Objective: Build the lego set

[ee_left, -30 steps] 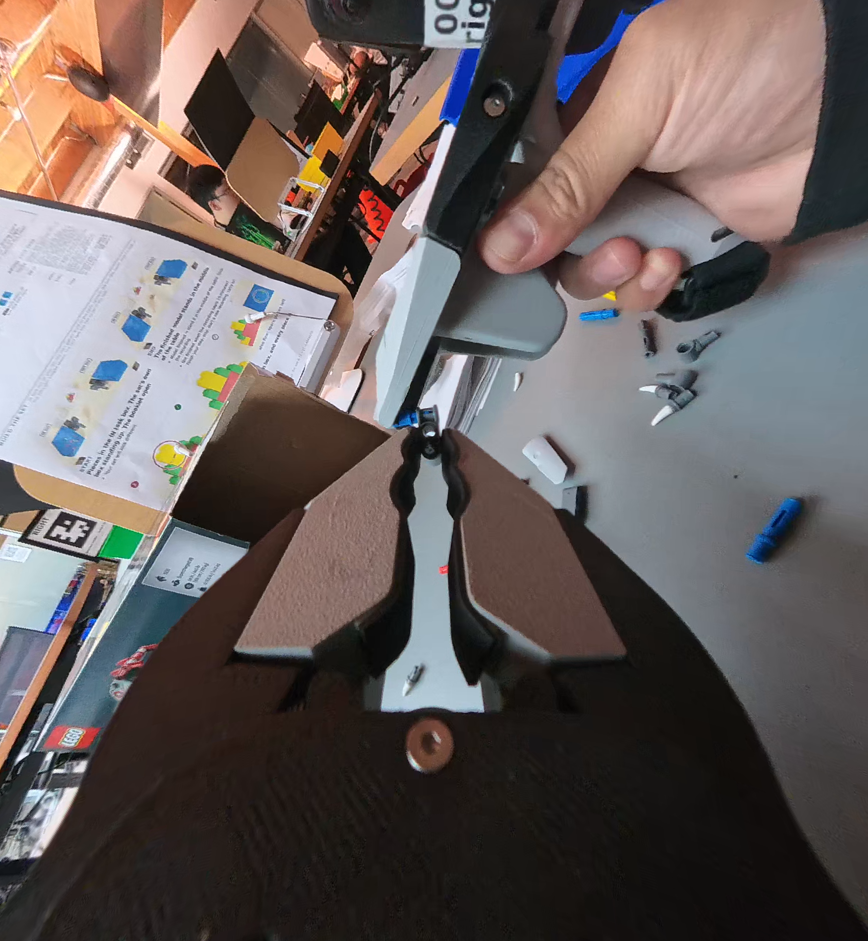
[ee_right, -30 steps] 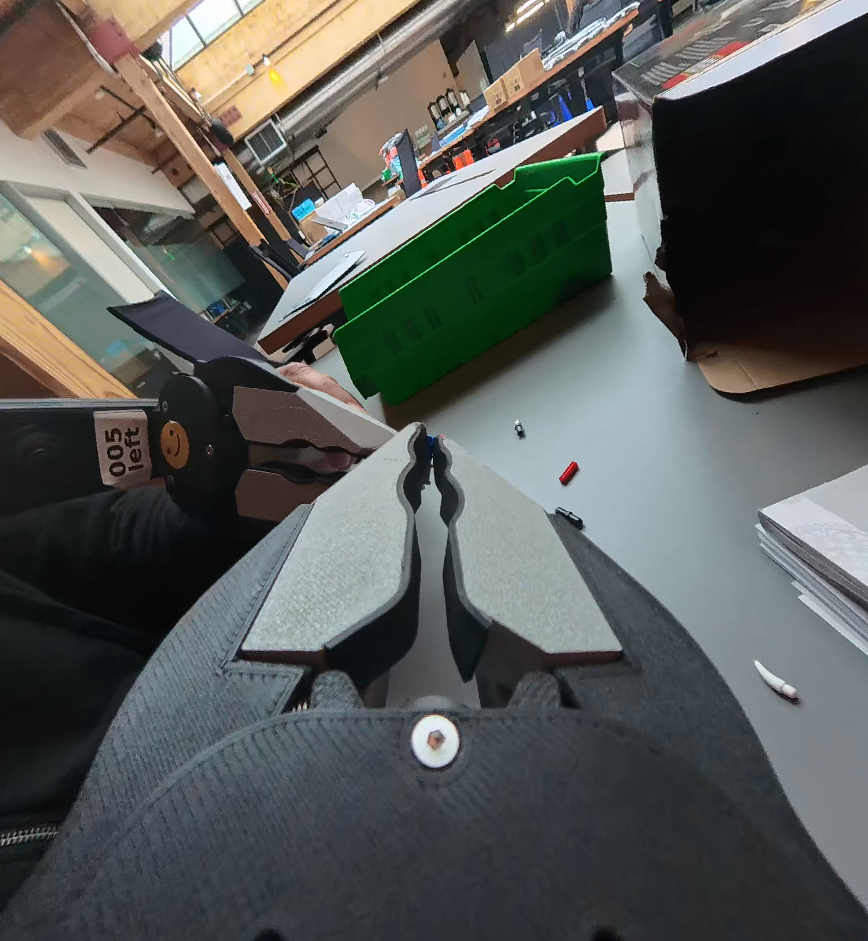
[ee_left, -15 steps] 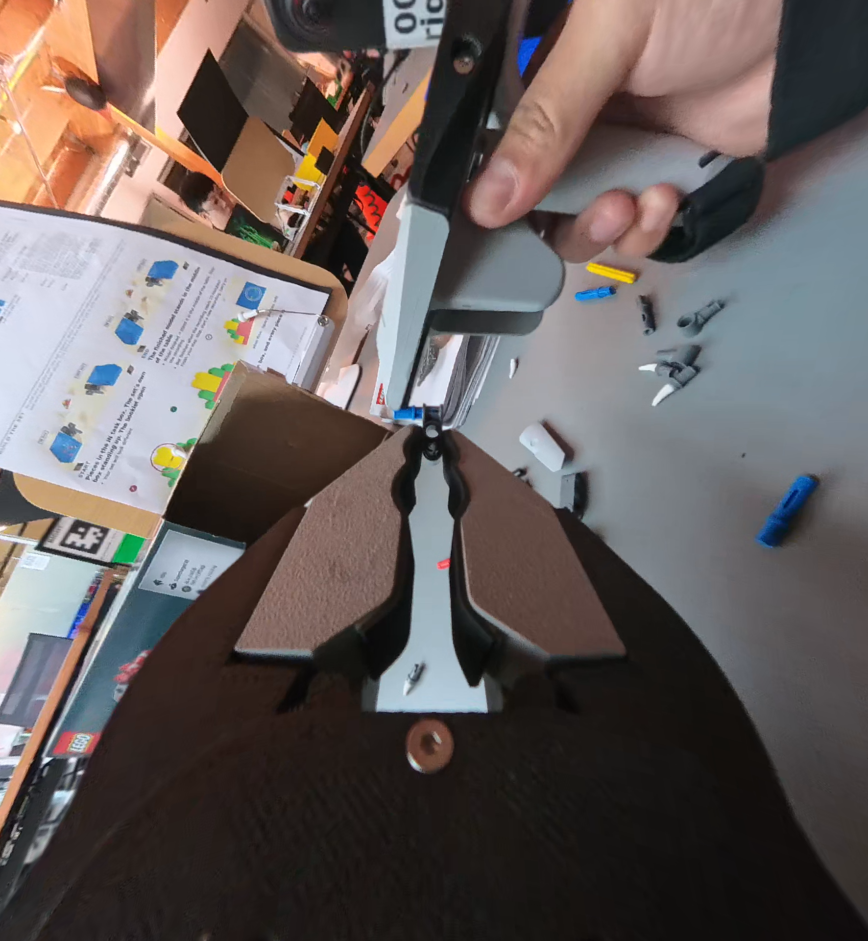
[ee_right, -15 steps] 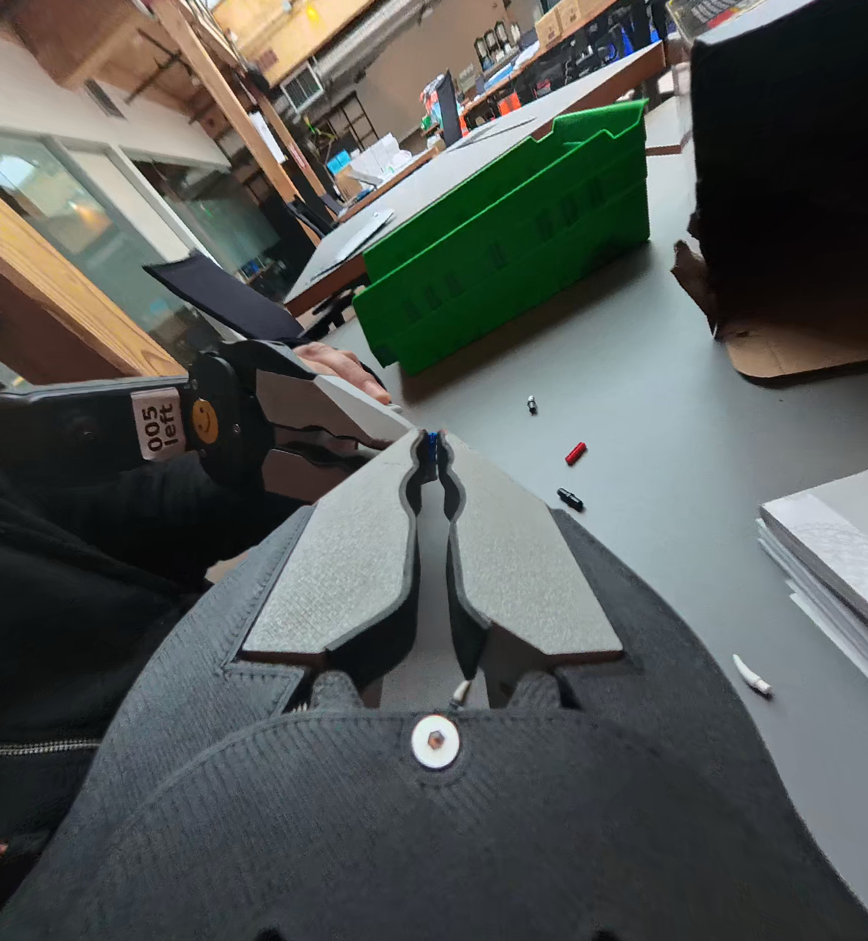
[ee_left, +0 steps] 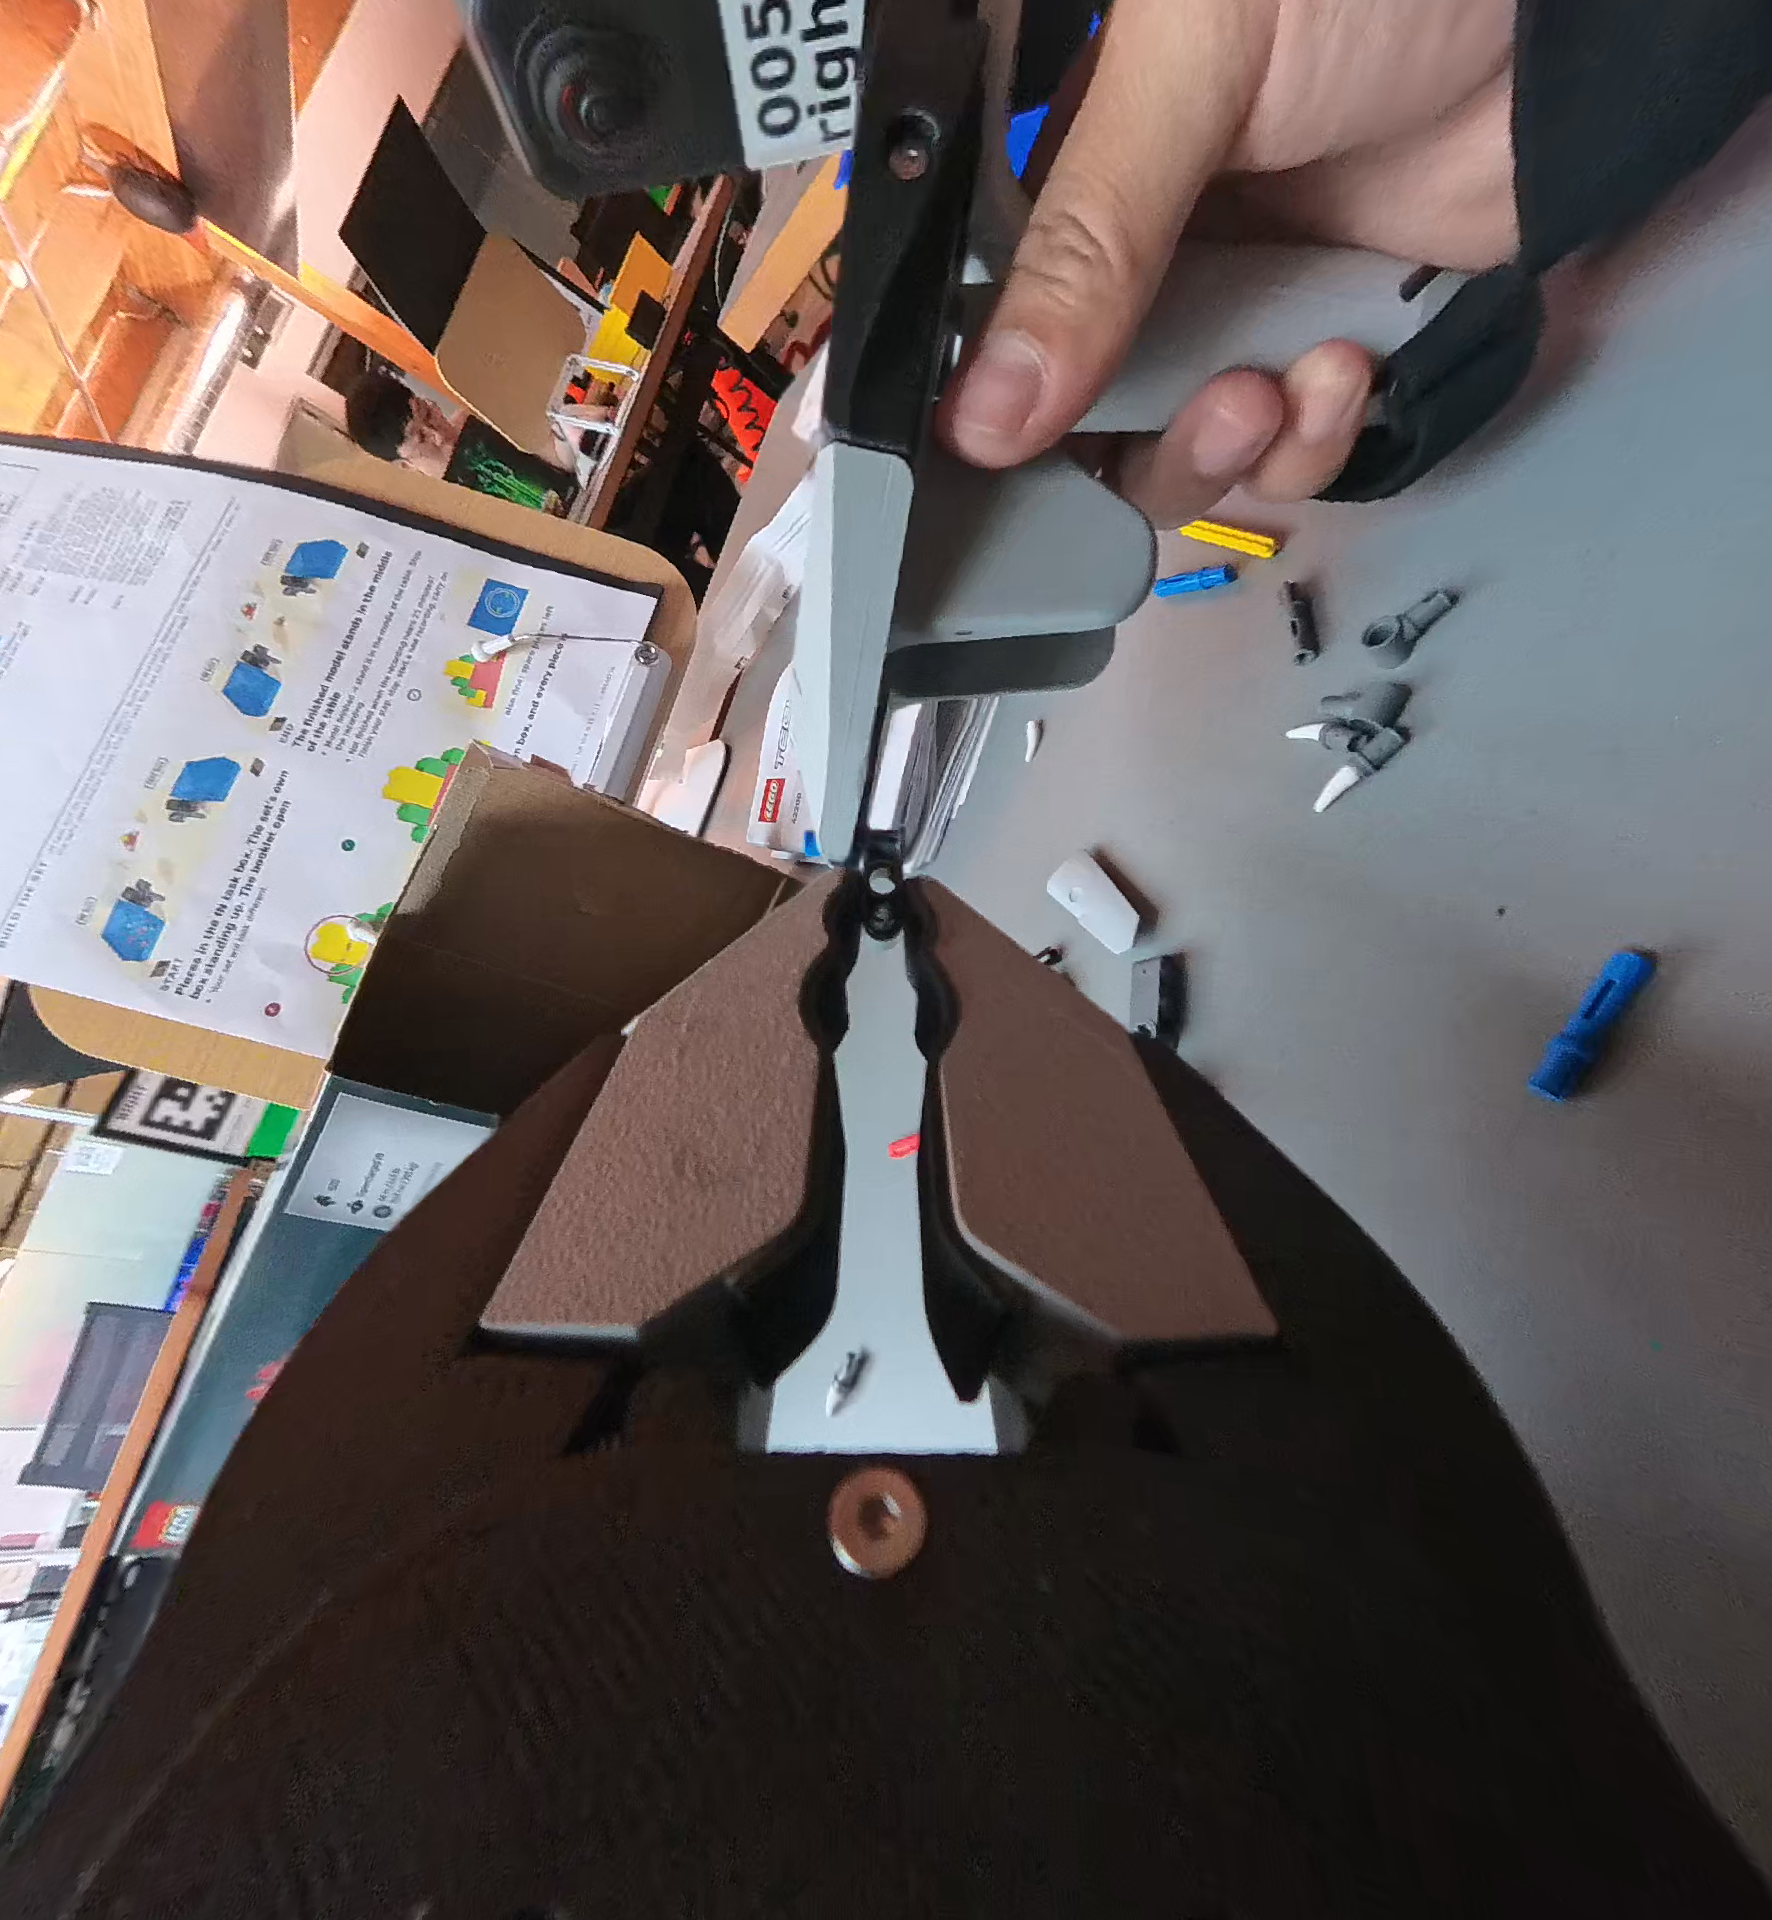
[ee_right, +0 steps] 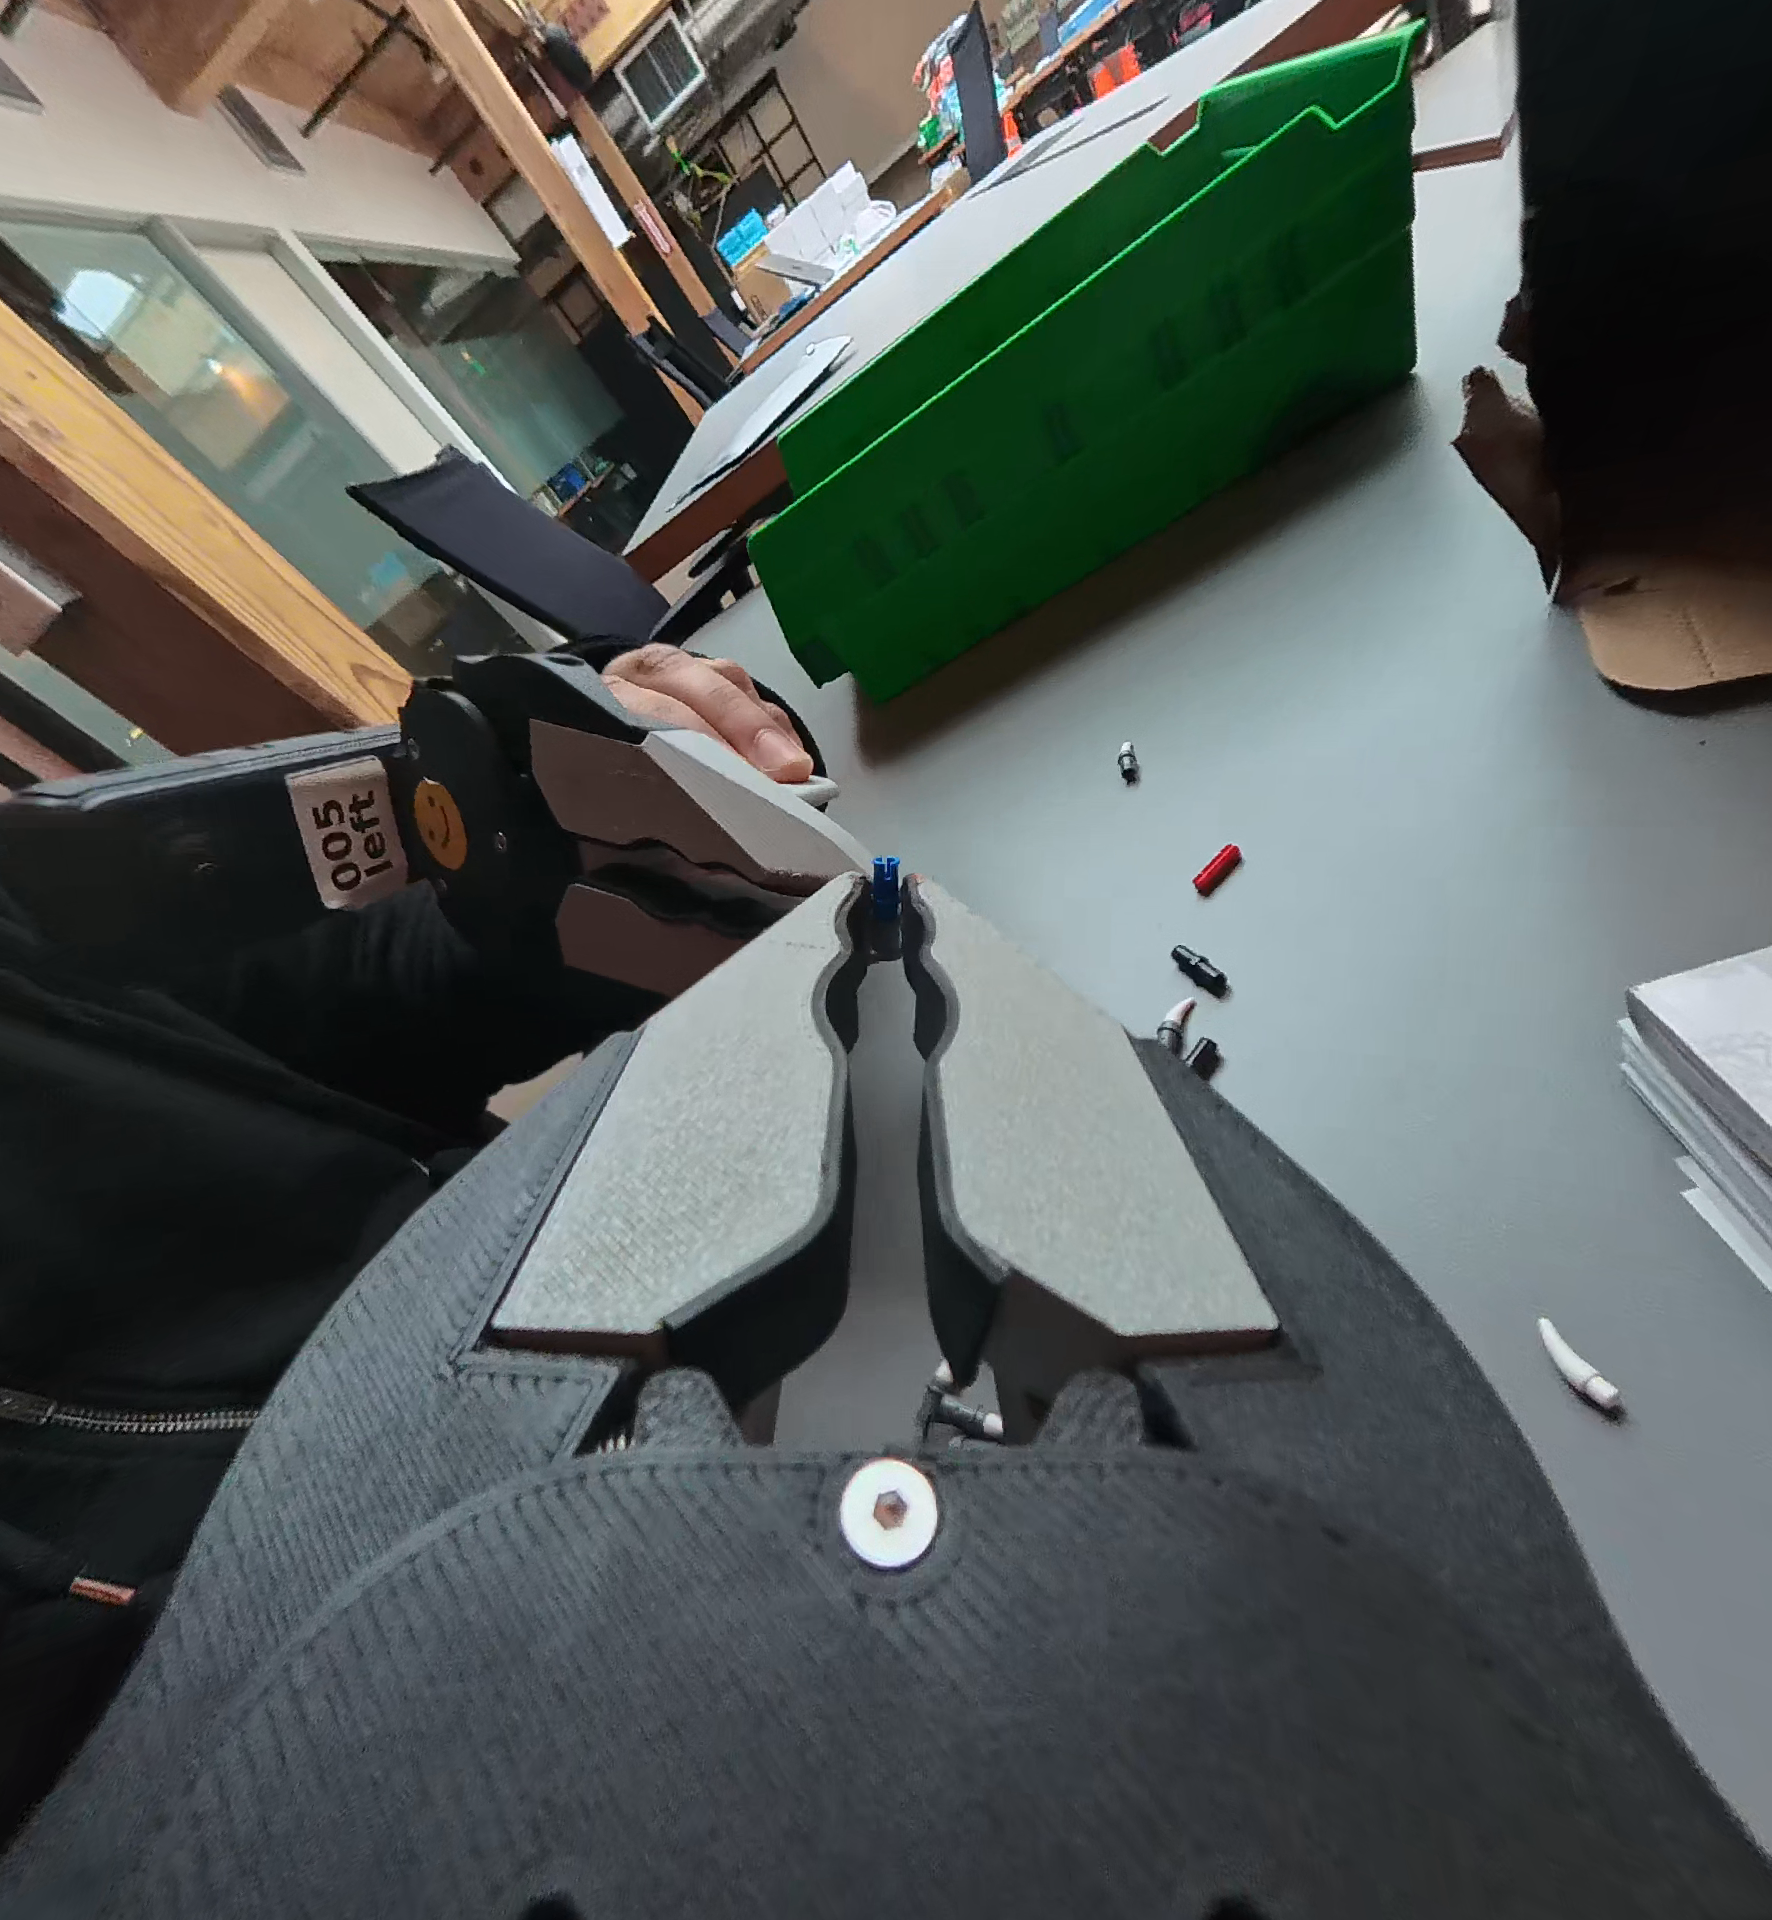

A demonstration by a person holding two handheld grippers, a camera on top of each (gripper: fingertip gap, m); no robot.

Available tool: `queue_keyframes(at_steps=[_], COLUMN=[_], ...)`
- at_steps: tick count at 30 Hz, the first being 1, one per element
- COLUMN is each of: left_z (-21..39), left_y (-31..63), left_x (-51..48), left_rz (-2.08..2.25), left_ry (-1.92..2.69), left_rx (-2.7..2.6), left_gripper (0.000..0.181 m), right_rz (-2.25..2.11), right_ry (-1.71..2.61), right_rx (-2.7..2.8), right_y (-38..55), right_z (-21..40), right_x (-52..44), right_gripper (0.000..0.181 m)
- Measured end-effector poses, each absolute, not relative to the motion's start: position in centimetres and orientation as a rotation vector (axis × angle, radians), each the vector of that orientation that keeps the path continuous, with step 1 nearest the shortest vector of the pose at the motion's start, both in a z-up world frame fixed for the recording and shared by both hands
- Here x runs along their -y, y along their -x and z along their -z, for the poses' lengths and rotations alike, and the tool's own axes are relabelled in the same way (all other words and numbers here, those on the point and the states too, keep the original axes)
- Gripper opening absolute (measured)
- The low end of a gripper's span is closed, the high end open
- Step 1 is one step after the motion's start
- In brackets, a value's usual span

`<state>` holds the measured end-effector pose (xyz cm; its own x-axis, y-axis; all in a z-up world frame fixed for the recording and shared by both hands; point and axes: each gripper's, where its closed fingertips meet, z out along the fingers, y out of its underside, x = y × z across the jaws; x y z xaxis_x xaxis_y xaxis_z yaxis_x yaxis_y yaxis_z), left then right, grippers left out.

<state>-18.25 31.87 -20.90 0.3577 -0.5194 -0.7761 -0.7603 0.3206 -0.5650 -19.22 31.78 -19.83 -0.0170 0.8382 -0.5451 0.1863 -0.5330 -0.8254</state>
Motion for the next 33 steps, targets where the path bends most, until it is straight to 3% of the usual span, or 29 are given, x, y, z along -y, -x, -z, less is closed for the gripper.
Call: queue_keyframes(at_steps=[11,14,17,23,30,33], left_z=[20.9,22.3,22.0,21.1,24.0,23.7], left_y=[17.9,15.1,13.8,18.4,18.6,18.7], left_x=[-31.7,-28.7,-28.5,-32.4,-33.2,-33.2], left_rz=[-0.201,0.078,-0.235,-0.039,-0.022,0.002], left_ry=[1.369,1.386,1.202,1.475,1.613,1.612], left_rx=[-1.274,-1.402,-1.443,-1.165,-1.21,-1.189], left_gripper=[0.006,0.006,0.006,0.006,0.006,0.005], right_rz=[-1.519,-1.511,-1.513,-1.246,-0.777,-0.802], right_ry=[1.733,1.648,1.564,1.834,2.158,2.123], right_rx=[1.097,0.807,0.725,0.932,1.123,1.121], right_y=[18.9,18.2,16.6,17.2,15.3,16.0], right_z=[19.7,17.2,15.0,20.7,27.9,27.3], right_x=[-31.8,-34.8,-36.4,-36.4,-37.8,-37.5], right_gripper=[0.0,0.001,0.0,0.001,0.002,0.002])
